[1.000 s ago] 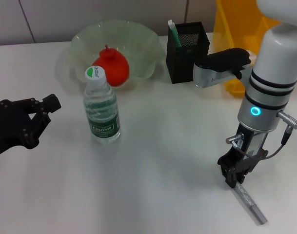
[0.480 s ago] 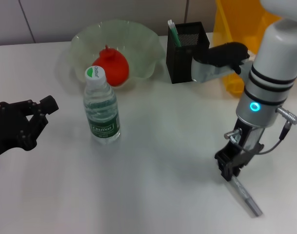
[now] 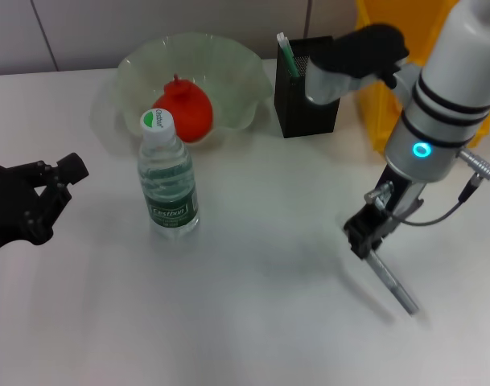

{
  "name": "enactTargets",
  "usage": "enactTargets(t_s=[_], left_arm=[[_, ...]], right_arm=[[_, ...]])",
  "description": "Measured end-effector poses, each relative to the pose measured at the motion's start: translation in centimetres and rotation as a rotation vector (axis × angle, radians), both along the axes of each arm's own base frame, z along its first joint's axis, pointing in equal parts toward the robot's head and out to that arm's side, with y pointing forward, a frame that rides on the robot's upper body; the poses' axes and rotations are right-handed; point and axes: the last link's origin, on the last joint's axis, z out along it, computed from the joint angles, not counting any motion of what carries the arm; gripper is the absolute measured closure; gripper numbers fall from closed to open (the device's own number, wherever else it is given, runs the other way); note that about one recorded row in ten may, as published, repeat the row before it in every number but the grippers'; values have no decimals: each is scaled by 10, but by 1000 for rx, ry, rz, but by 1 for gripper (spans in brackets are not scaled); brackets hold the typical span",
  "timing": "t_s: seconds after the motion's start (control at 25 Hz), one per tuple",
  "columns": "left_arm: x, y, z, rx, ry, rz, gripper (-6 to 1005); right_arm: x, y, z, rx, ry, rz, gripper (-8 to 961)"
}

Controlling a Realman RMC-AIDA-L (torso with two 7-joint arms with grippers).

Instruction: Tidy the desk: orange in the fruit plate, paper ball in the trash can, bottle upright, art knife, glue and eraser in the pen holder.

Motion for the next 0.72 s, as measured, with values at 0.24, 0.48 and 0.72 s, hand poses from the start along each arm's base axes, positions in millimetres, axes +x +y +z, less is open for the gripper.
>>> enactTargets(t_s=[0.24,0.48,0.72], left_arm=[[0,1,2,14,-19,7,972],[2,2,6,35,-46,8,972],[3,2,13,71,-86,8,972]], right_arm=[[-11,10,21,131,73,146,817],[-16,22,40,272,138,332,817],[-16,35,53,379,247,507,818]])
